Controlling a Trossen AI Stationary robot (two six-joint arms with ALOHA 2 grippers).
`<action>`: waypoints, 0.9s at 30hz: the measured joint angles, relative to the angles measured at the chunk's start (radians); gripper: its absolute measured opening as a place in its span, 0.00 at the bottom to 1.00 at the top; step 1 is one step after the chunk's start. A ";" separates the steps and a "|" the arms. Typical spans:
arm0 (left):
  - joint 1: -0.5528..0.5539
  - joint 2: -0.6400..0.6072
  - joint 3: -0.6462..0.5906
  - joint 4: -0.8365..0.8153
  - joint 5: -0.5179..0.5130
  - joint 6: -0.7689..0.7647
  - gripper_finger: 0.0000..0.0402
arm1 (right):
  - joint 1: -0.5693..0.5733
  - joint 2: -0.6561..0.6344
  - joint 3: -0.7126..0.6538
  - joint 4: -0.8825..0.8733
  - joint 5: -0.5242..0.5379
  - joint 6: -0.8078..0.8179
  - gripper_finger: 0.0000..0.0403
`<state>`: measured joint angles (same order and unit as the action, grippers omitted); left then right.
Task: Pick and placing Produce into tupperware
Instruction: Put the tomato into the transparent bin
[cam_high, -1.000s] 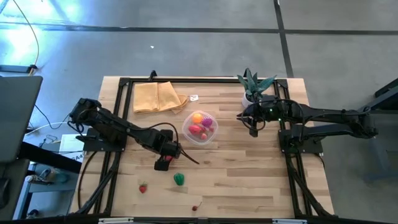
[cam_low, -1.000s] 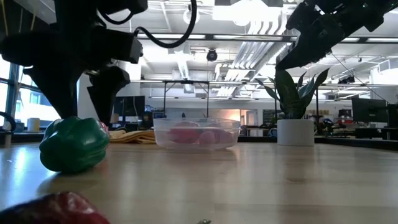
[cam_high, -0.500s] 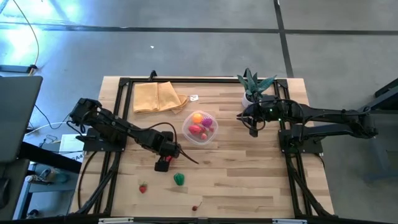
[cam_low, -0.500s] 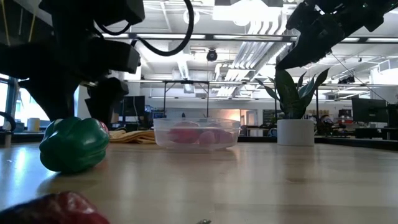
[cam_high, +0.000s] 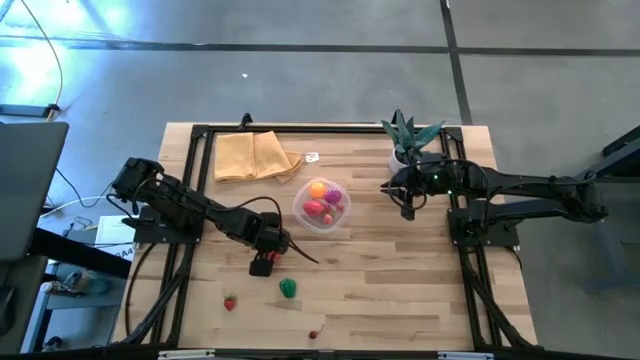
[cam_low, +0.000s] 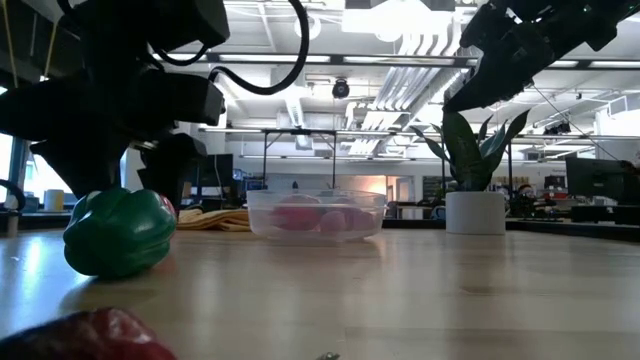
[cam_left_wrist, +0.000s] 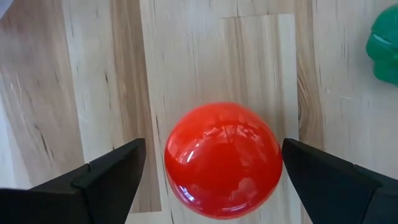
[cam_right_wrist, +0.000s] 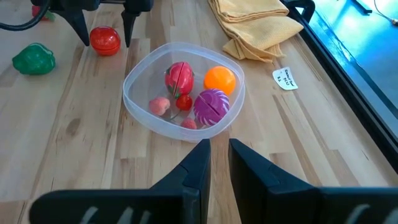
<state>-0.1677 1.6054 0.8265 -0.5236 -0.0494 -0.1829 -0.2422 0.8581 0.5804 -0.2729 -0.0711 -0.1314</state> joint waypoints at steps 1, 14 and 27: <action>-0.001 0.000 0.000 0.000 0.000 0.001 0.91 | 0.000 0.000 0.000 0.000 0.000 0.000 0.11; -0.002 0.000 0.000 0.007 -0.006 -0.004 0.77 | 0.000 0.000 0.000 0.000 0.000 0.000 0.11; -0.002 0.005 -0.080 0.126 0.015 -0.037 0.71 | 0.000 0.000 0.000 0.000 0.000 0.000 0.11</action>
<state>-0.1699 1.6103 0.7465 -0.3978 -0.0344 -0.2202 -0.2424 0.8581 0.5804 -0.2729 -0.0712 -0.1314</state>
